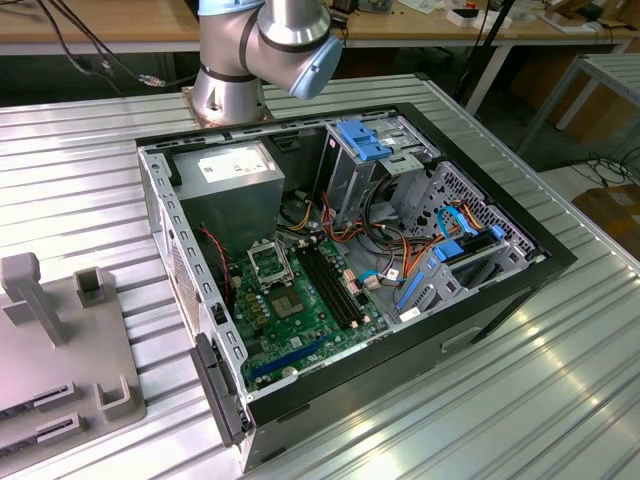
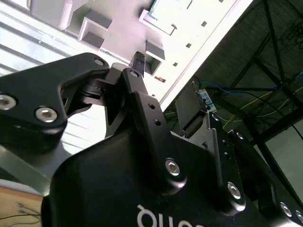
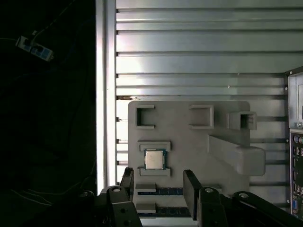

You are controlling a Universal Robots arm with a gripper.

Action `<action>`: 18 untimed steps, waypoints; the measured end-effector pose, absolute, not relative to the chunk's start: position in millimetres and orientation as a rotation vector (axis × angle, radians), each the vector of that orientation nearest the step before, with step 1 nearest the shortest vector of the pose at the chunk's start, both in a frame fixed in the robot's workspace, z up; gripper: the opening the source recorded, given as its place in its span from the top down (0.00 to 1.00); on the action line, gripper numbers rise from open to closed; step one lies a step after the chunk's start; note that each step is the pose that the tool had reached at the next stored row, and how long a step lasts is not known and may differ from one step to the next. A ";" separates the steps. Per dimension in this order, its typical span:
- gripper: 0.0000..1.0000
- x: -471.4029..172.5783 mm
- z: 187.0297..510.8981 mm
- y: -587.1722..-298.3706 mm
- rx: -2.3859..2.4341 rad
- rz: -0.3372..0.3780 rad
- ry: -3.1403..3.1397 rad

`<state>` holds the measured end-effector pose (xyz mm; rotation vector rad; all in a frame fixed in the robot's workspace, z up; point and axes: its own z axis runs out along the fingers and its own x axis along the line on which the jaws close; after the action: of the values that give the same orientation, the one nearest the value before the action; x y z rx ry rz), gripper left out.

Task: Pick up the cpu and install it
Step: 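Pick up the cpu and move it towards the insertion slot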

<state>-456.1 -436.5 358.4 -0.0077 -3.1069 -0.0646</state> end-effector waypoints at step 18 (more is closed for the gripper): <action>0.46 -456.3 319.0 -444.8 0.017 -0.064 -3.107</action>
<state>-456.3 -444.8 319.0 0.0174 -3.1065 -0.0641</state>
